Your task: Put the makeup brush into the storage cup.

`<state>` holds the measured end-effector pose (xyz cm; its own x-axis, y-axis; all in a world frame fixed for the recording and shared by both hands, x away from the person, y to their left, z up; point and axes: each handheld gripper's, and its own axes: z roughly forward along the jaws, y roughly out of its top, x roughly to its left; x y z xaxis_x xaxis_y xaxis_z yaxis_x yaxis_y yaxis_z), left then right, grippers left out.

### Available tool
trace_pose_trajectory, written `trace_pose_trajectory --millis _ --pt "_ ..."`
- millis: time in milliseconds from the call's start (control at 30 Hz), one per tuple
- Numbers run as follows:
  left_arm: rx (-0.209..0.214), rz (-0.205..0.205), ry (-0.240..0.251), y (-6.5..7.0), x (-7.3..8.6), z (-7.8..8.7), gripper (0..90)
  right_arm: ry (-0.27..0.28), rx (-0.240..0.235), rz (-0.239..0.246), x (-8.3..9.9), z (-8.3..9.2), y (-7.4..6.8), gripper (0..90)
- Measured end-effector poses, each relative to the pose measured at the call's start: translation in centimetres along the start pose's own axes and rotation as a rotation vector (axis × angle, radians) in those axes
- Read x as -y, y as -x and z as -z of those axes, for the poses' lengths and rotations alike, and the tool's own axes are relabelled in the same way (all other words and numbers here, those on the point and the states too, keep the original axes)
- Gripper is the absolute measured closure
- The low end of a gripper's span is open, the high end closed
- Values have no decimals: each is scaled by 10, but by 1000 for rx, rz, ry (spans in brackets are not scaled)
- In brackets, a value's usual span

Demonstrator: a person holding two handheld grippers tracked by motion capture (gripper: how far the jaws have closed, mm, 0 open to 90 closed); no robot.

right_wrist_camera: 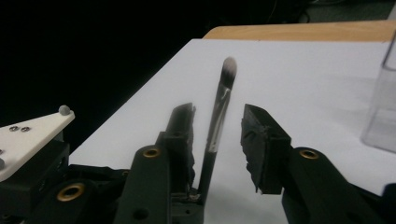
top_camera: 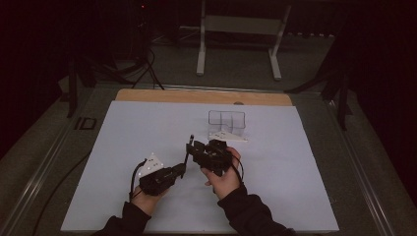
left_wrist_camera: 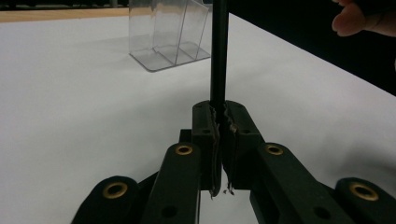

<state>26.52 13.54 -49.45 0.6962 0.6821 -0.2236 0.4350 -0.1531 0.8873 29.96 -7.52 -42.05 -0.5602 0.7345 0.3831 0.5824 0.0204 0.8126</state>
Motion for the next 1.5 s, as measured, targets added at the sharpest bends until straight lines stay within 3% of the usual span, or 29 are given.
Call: trace_pose_trajectory --millis 233,267,467,633,667,733,833,900,933,1000,1067,1100,1233,1467,1500 --pt "10 -7 4 1 -1 1 855 -18 -18 -23 2 -5 1 752" --pt "9 -2 6 1 -1 1 855 -26 -20 -41 3 -7 3 808" --pt "21 13 -15 0 1 -1 855 -41 -30 -55 5 -8 4 836" --pt "39 26 -9 0 0 -2 853 -24 -31 -18 6 -6 -1 843" --pt "23 31 -17 1 0 -2 843 -23 -32 -10 6 -5 -1 843" --pt "26 52 -26 1 0 -3 685 -15 -41 37 6 -4 -3 843" --pt "28 53 -26 2 0 -4 650 -11 -64 78 5 -4 -4 843" --pt "9 42 -25 3 -1 -4 558 -11 -85 121 5 -4 -4 843" --pt "9 38 -20 4 -1 -4 555 -18 -92 133 5 -4 -4 843" --pt "-12 35 -27 5 -2 -4 467 -23 -106 144 4 -4 -3 843" --pt "-20 35 -26 5 -2 -4 462 -19 -107 148 3 -4 -3 843" --pt "-22 34 -32 5 -2 -4 403 -17 -109 155 3 -3 -2 843" --pt "-36 10 -43 7 -3 -5 317 -14 -134 187 0 1 0 843" --pt "-34 0 -46 9 -3 -5 248 -14 -126 217 -2 8 5 843" --pt "-32 -4 -48 9 -4 -6 207 -13 -119 217 -3 11 9 843"
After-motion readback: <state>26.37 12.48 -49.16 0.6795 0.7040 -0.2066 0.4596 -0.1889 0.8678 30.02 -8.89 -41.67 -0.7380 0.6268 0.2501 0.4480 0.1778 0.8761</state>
